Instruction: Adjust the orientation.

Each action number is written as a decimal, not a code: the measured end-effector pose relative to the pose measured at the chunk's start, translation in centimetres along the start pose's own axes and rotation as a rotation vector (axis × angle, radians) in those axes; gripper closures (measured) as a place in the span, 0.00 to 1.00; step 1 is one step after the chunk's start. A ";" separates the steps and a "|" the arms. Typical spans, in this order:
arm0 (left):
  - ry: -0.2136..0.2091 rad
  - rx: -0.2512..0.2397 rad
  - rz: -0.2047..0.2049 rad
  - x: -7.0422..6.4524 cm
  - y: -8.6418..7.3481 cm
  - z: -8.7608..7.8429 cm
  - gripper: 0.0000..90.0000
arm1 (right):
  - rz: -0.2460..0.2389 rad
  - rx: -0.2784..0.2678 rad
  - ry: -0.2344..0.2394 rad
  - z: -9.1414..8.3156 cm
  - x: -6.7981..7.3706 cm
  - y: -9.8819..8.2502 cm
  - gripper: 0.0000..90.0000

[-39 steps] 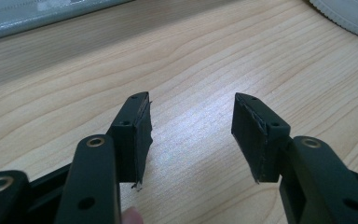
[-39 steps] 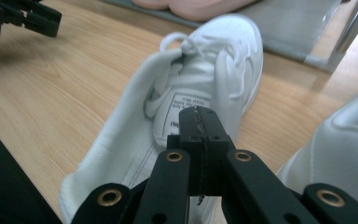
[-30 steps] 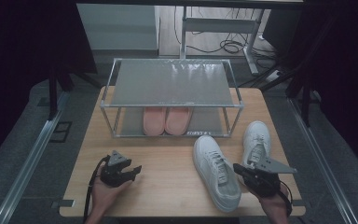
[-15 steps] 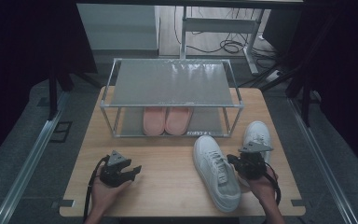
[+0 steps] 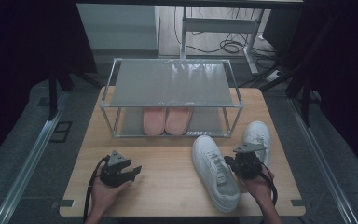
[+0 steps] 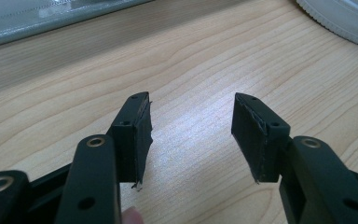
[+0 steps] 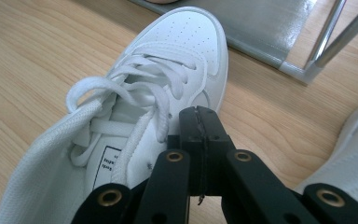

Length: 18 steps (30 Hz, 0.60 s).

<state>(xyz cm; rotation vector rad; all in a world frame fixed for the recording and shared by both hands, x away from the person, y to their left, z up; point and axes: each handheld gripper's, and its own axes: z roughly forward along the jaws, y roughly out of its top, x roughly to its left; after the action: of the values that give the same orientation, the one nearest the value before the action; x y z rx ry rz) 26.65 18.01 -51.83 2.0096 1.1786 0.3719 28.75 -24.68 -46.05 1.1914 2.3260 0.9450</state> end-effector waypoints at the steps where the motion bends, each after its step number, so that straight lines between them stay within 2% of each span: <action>1: 0.001 0.001 0.000 0.0 0.0 0.0 0.54 | -0.007 -0.001 -0.001 0.1 0.1 0.1 1.00; 18: 0.006 -0.009 -0.004 0.3 0.0 -0.4 0.54 | -0.057 -0.017 0.085 2.0 2.1 1.6 1.00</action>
<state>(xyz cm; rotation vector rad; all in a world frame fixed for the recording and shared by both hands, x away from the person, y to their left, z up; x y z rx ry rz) 26.62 18.42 -51.62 1.9998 1.1825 0.3804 29.62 -21.52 -46.32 1.0918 2.3992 1.0115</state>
